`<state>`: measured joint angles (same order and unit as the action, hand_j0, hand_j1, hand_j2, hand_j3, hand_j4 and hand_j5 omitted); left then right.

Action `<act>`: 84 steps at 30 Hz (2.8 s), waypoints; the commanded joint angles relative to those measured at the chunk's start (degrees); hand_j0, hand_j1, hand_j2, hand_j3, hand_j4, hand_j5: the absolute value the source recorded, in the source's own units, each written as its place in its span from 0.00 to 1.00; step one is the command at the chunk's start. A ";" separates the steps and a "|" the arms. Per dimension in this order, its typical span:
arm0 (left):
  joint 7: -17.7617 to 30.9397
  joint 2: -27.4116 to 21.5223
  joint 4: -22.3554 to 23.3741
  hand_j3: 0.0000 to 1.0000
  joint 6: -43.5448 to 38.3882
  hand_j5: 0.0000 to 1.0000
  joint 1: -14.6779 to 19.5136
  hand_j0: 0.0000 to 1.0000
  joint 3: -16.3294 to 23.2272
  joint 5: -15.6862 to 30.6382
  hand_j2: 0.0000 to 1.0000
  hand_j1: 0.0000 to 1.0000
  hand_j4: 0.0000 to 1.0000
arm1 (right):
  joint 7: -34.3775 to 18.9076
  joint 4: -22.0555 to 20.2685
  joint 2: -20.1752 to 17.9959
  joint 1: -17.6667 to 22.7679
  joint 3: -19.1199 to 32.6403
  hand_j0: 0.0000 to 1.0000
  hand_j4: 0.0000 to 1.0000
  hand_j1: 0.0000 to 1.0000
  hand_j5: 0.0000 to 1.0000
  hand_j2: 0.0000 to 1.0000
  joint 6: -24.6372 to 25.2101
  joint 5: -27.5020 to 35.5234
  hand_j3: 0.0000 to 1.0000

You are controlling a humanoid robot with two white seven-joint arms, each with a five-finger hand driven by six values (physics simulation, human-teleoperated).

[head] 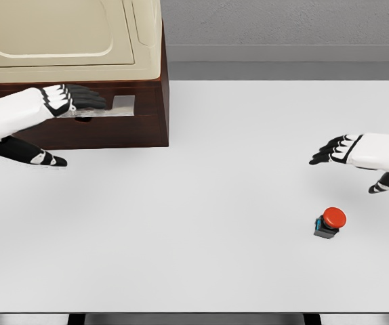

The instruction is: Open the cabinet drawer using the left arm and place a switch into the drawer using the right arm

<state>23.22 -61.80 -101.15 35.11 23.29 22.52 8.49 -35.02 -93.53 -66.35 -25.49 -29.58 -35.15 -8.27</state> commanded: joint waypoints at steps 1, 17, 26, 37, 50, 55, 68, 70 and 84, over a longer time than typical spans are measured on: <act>0.33 -0.08 -0.01 1.00 -0.11 1.00 0.09 1.00 0.16 0.48 1.00 1.00 1.00 | 0.02 0.28 -0.10 0.09 0.05 1.00 1.00 1.00 1.00 1.00 0.15 -0.61 1.00; 0.33 -11.85 -0.01 1.00 -0.11 1.00 40.87 1.00 49.64 9.97 1.00 1.00 1.00 | 0.02 0.10 -1.33 4.48 0.05 1.00 1.00 1.00 1.00 1.00 0.15 -1.32 1.00; 0.33 -10.89 -0.10 1.00 -0.11 1.00 37.71 1.00 48.94 13.84 1.00 1.00 1.00 | 0.02 -1.30 -2.12 5.36 0.05 1.00 1.00 1.00 1.00 1.00 0.15 -1.14 1.00; 7.09 -10.27 -0.10 1.00 -4.87 1.00 37.97 1.00 45.07 17.00 1.00 1.00 1.00 | 0.02 -1.75 -1.50 4.83 -2.06 1.00 1.00 1.00 1.00 1.00 0.15 -1.14 1.00; 11.78 -5.44 0.08 1.00 -22.71 1.00 38.15 1.00 35.75 21.57 1.00 1.00 1.00 | 0.02 -2.45 0.25 3.69 -2.06 1.00 1.00 1.00 1.00 1.00 0.15 -1.05 1.00; 11.78 -5.35 1.13 1.00 -25.18 1.00 37.62 1.00 35.75 22.01 1.00 1.00 1.00 | 0.02 -2.54 -1.77 3.78 -2.15 1.00 1.00 1.00 1.00 1.00 0.15 -1.05 1.00; 11.78 -4.38 3.24 1.00 -28.69 1.00 31.29 1.00 30.92 21.57 1.00 1.00 1.00 | 0.02 -2.54 -3.79 3.69 -3.56 1.00 1.00 1.00 1.00 1.00 0.15 -0.96 1.00; 11.78 -4.38 3.95 1.00 -28.60 1.00 31.03 1.00 30.74 21.57 1.00 1.00 1.00 | 0.02 -2.27 -2.82 3.95 -3.56 1.00 1.00 1.00 1.00 1.00 0.15 -1.05 1.00; 11.78 -1.39 7.37 1.00 -28.60 1.00 29.80 1.00 28.90 20.25 1.00 1.00 1.00 | 0.02 -1.92 -2.91 -4.92 -14.98 1.00 1.00 1.00 1.00 1.00 0.15 -0.96 1.00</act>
<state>35.02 -63.61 -93.99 6.54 52.82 51.48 28.50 -35.01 -95.44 -69.08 -30.85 -41.43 -35.10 -9.53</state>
